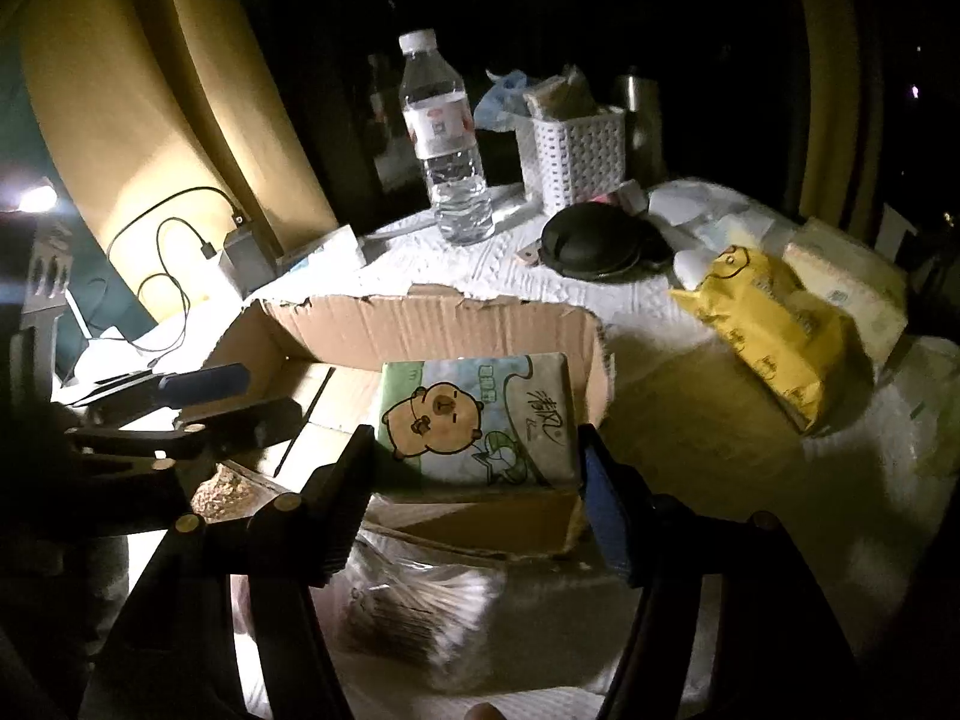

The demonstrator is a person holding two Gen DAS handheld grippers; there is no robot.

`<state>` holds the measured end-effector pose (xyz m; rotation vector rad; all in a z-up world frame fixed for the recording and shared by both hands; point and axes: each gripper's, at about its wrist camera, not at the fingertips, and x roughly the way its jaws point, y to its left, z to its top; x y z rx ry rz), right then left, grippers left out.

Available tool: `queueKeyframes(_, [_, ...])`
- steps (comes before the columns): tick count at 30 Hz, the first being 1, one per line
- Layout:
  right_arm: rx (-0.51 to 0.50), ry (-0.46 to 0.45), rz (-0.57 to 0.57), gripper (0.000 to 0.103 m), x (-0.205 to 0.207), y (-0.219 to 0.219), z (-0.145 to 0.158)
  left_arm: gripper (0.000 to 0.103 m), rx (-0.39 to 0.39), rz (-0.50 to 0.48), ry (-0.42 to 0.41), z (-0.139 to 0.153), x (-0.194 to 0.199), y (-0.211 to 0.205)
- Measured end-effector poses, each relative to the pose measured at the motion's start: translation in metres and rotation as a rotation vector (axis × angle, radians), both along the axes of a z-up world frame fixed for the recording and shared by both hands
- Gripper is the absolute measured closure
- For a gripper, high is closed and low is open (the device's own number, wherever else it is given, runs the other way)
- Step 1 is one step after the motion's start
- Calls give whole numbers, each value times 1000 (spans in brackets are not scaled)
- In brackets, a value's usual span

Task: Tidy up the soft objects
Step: 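Open the right tool to drop the tissue pack while the left tool releases the cloth into the box, then move the left tool to the pink plush while the right tool reaches the white waffle towel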

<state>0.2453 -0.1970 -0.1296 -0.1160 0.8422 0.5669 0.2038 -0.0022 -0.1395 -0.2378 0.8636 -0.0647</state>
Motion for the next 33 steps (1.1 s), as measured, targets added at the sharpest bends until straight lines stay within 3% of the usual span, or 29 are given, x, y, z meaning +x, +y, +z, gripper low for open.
queueKeyframes(5, [4,22,-6,33,1,6,-5,33,4,16,-13,3,-10,9])
queueKeyframes(8, [4,19,-9,21,0,7,-5,33,1,18,-22,6,-15,12])
queueKeyframes(33, [-9,-68,-64,21,-77,-20,33,32,8,-32,-87,36,-87,-3])
